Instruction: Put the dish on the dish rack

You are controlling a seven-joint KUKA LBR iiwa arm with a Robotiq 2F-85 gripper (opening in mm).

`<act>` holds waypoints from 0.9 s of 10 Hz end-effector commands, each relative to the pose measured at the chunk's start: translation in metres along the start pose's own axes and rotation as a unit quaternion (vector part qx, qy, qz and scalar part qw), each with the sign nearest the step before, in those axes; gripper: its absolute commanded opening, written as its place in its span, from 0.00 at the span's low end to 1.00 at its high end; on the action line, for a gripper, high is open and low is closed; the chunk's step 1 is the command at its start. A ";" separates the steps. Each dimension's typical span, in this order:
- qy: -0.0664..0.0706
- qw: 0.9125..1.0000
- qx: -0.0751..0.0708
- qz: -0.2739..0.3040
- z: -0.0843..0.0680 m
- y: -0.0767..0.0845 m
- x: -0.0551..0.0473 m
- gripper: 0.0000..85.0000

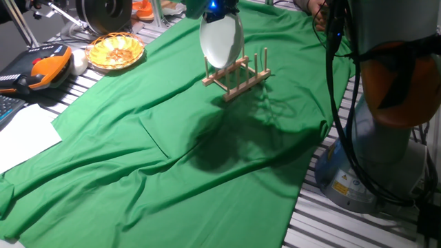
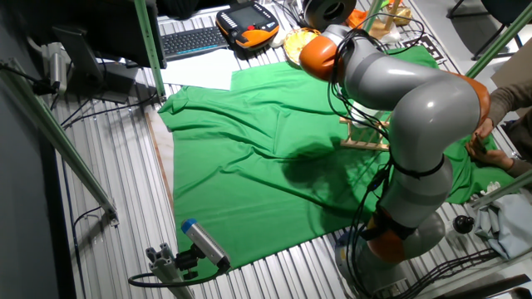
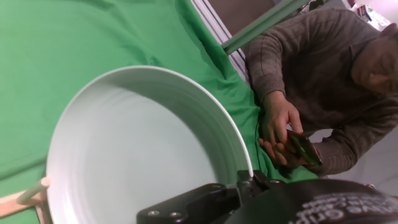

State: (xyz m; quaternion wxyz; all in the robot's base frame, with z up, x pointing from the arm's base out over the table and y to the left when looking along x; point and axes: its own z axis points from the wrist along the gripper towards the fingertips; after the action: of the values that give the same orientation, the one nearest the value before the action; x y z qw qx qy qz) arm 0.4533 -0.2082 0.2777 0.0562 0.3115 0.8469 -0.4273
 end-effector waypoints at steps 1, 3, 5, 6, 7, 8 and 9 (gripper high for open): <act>-0.001 1.000 0.002 0.002 0.000 0.000 0.000 0.00; 0.001 1.000 0.012 0.006 -0.001 0.000 0.001 0.00; 0.001 0.999 0.036 0.027 -0.002 0.000 0.001 0.00; 0.010 0.999 0.034 0.032 -0.002 0.000 0.001 0.00; 0.012 0.999 0.037 0.038 -0.002 0.000 0.001 0.00; 0.015 0.998 0.039 0.044 -0.002 0.000 0.002 0.00; 0.017 0.998 0.040 0.045 -0.002 0.000 0.002 0.00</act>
State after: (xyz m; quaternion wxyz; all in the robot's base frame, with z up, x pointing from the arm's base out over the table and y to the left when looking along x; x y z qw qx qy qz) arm 0.4524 -0.2059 0.2777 0.0488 0.3587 0.8155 -0.4516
